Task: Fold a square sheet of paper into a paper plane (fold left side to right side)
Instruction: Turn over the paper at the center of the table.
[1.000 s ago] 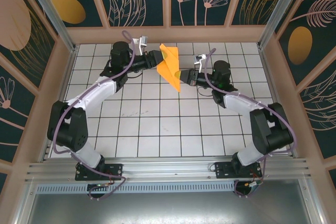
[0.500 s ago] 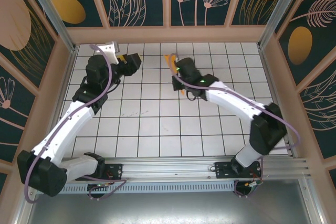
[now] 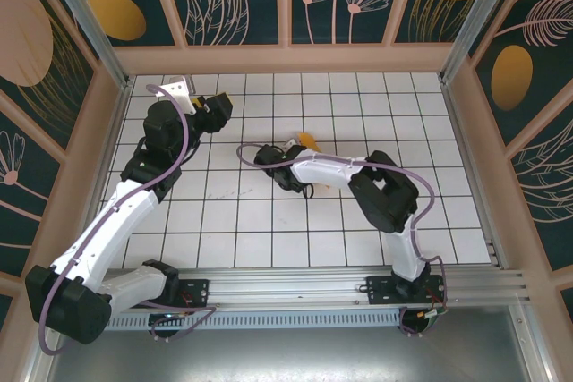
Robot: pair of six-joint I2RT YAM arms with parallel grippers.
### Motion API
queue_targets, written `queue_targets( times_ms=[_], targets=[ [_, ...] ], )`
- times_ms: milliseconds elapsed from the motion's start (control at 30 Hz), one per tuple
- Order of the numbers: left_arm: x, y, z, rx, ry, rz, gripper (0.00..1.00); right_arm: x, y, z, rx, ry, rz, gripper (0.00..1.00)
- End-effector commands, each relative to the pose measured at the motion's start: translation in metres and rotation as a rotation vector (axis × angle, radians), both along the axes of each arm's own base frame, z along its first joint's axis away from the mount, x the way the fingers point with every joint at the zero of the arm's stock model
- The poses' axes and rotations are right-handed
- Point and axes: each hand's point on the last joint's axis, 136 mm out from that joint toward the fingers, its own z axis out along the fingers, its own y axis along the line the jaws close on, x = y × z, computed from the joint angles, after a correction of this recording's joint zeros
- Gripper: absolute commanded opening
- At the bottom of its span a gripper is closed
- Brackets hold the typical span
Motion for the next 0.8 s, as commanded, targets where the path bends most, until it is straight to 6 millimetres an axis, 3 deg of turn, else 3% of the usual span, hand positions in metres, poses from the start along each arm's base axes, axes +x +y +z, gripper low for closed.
queue_targets(
  times_ms=[0,167,367,567,767],
  targets=[
    [0.002,-0.001,0.002,0.002,-0.020,-0.001,0.71,-0.006,0.000,-0.006,-0.080,0.053,0.041,0.12],
    [0.005,-0.004,-0.004,-0.007,0.009,-0.007,0.71,-0.019,0.020,-0.020,0.037,0.154,0.079,0.29],
    [0.013,-0.013,-0.027,-0.044,0.101,-0.028,0.73,-0.026,0.035,-0.003,0.230,0.186,0.081,0.47],
    [0.023,-0.031,-0.073,-0.088,0.249,-0.072,0.76,-0.031,0.036,0.033,0.473,0.168,0.057,0.61],
    [0.032,-0.070,-0.133,-0.150,0.419,-0.226,0.76,-0.020,0.006,0.069,0.780,0.085,-0.025,0.69]
  ],
)
